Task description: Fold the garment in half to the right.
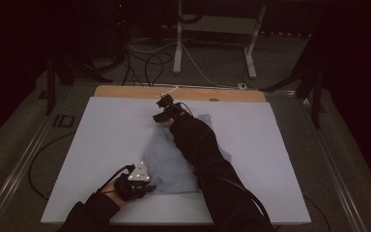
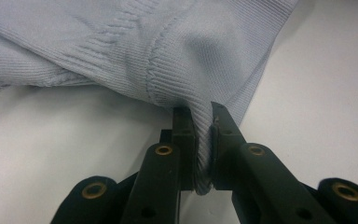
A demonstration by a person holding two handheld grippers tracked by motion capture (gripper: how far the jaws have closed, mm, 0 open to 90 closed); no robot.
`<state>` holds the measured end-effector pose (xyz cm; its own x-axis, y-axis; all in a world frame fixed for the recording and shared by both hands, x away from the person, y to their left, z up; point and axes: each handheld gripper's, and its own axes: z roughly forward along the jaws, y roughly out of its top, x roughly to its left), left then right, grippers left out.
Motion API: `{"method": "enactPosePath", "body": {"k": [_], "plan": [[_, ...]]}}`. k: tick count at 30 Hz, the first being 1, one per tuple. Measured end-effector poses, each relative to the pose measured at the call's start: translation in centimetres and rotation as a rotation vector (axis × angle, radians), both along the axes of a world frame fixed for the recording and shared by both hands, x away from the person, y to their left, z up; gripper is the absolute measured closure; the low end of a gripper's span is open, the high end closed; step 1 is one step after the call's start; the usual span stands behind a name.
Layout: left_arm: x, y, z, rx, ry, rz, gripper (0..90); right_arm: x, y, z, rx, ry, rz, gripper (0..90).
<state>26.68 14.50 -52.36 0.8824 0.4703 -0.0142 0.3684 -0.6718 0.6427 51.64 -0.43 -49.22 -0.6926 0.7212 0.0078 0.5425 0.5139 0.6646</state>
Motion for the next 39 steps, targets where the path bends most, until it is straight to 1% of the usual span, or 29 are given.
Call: {"method": "enactPosePath", "body": {"k": [4, 5, 6, 7, 9, 10, 11, 12, 15, 16, 17, 18, 19, 21, 22, 23, 27, 29, 31, 34, 35, 36, 39], "plan": [[0.0, 0.0, 0.0, 0.002, -0.006, -0.008, 84.9, 0.3, 0.4, -0.6, -0.031, 0.007, 0.001, 47.8], [0.0, 0.0, 0.0, 0.001, -0.003, -0.008, 85.0, 0.4, 0.5, -0.9, -0.052, 0.003, 0.001, 50.5], [0.0, 0.0, 0.0, 0.000, -0.004, -0.008, 85.0, 0.4, 0.5, -0.9, -0.052, 0.003, 0.001, 50.5], [0.0, 0.0, 0.0, 0.000, -0.004, -0.008, 85.0, 0.4, 0.6, -1.0, -0.053, 0.012, 0.004, 51.3], [0.0, 0.0, 0.1, -0.002, -0.003, -0.010, 85.0, 0.4, 0.9, -1.3, -0.077, 0.009, 0.012, 54.2], [0.0, 0.0, 0.1, -0.002, -0.003, -0.010, 85.0, 0.4, 0.9, -1.3, -0.077, 0.009, 0.012, 54.2], [0.0, 0.0, 0.0, -0.010, -0.002, -0.004, 85.0, 0.5, 1.0, -1.4, -0.087, 0.006, 0.015, 55.1], [0.0, 0.1, 0.0, -0.003, -0.004, -0.008, 85.0, 0.6, 1.1, -1.6, -0.089, 0.013, 0.015, 58.6], [0.0, 0.0, 0.1, -0.001, -0.004, -0.011, 85.0, 0.6, 1.2, -1.8, -0.116, 0.019, 0.023, 62.9], [0.0, 0.0, 0.0, -0.006, -0.004, -0.006, 85.0, 0.7, 1.2, -2.0, -0.129, 0.021, 0.020, 67.2], [0.0, 0.0, 0.0, -0.003, -0.004, -0.008, 85.0, 0.7, 1.2, -2.1, -0.138, 0.020, 0.026, 69.0], [0.0, 0.0, 0.0, -0.003, -0.004, -0.008, 85.0, 0.7, 1.2, -2.1, -0.138, 0.020, 0.026, 69.0], [0.0, 0.0, 0.0, -0.004, -0.004, -0.007, 85.0, 0.7, 1.2, -2.1, -0.143, 0.017, 0.030, 71.1], [0.1, 0.1, 0.0, -0.001, -0.003, -0.006, 85.0, 0.6, 1.3, -2.1, -0.162, 0.013, 0.043, 77.9], [0.1, 0.1, 0.0, -0.001, -0.003, -0.004, 85.1, 0.6, 1.4, -2.0, -0.158, 0.016, 0.041, 83.1], [0.1, 0.0, 0.0, 0.000, -0.005, -0.005, 85.4, 0.6, 1.5, -1.7, -0.172, 0.016, 0.051, 86.3], [0.0, 0.1, 0.0, -0.007, -0.010, -0.003, 85.5, 0.5, 1.5, -1.4, -0.170, 0.014, 0.067, 87.1], [0.0, 0.1, 0.1, 0.001, -0.013, -0.011, 85.5, 0.5, 1.4, -1.2, -0.170, 0.012, 0.076, 87.2], [0.0, 0.0, 0.2, -0.007, -0.012, -0.010, 85.7, 0.5, 1.3, -0.8, -0.170, 0.006, 0.085, 87.3], [-0.1, 0.1, 0.3, -0.015, -0.016, -0.009, 85.8, 0.5, 1.1, -0.3, -0.152, -0.003, 0.080, 87.4], [-0.1, 0.1, 0.4, -0.013, -0.020, -0.018, 85.8, 0.4, 1.0, -0.2, -0.153, -0.002, 0.078, 87.4], [-0.1, 0.1, 0.4, -0.023, -0.021, -0.017, 85.9, 0.3, 0.9, 0.0, -0.151, -0.009, 0.077, 87.4], [-0.2, 0.2, 0.7, -0.026, -0.024, -0.017, 85.9, 0.3, 0.8, 0.1, -0.145, -0.013, 0.079, 87.5]]}}
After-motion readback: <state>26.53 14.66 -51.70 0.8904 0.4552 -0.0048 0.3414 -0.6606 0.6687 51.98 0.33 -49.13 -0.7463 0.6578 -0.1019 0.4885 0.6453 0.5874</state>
